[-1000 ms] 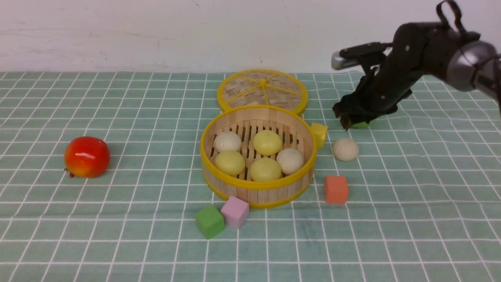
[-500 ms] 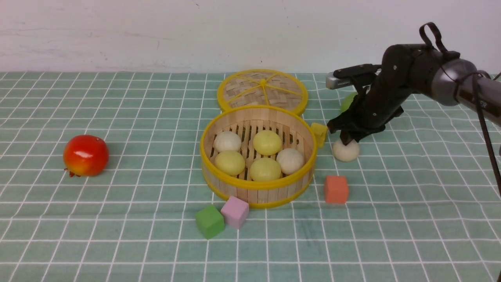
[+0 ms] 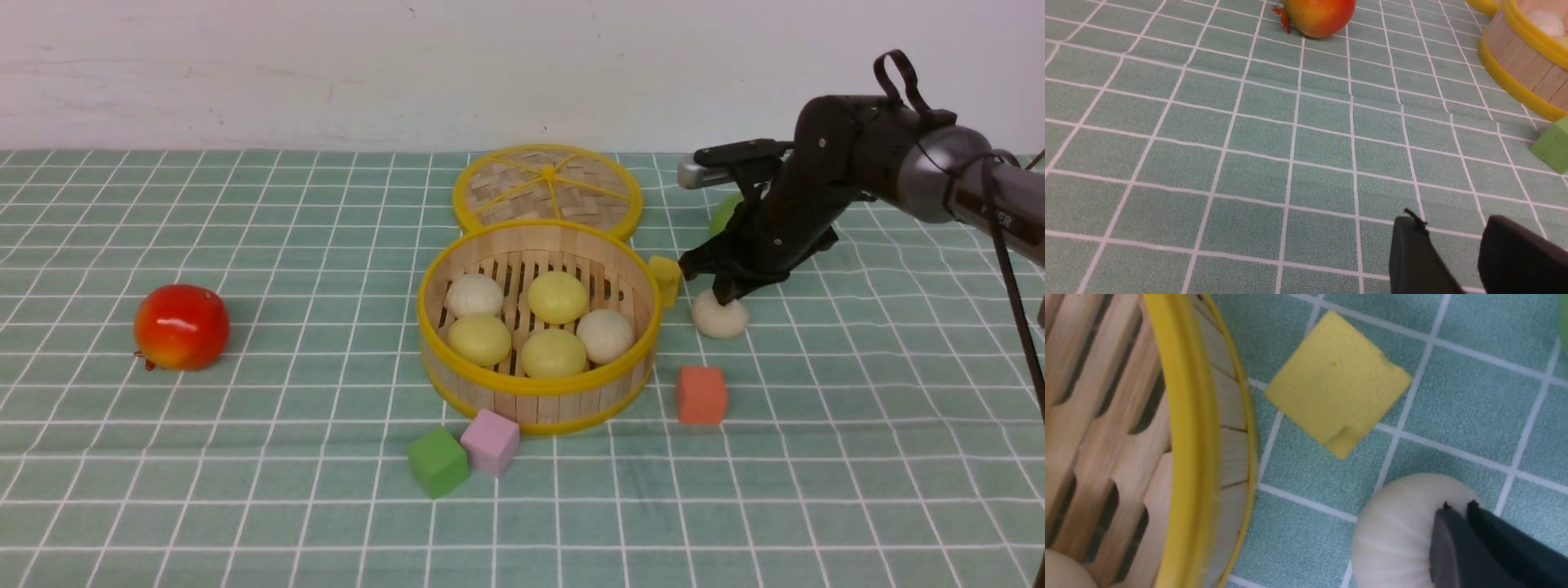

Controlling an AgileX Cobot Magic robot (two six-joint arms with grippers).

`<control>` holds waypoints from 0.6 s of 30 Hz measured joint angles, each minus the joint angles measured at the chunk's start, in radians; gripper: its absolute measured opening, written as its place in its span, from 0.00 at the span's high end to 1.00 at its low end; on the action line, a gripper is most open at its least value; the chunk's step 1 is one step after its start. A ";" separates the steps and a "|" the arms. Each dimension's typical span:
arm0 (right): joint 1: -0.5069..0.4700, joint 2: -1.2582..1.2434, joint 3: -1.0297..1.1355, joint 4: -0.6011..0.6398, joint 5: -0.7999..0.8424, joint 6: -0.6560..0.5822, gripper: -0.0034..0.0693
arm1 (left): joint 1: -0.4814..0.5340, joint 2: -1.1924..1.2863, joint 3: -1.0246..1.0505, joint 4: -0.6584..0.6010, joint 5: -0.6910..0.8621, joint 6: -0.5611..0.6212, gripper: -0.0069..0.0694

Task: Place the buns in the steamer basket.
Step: Use the right arm to grab a steamed stuffed bun, then use the right arm to put the steamed stuffed bun into the steamer

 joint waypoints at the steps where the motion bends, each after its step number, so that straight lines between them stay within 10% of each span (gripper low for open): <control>1: 0.000 0.000 0.000 0.000 0.000 0.000 0.95 | 0.000 0.000 0.000 0.000 0.000 0.000 0.60; 18: 0.000 -0.116 -0.087 0.185 0.045 -0.011 0.95 | 0.000 0.000 0.000 0.000 0.000 0.000 0.60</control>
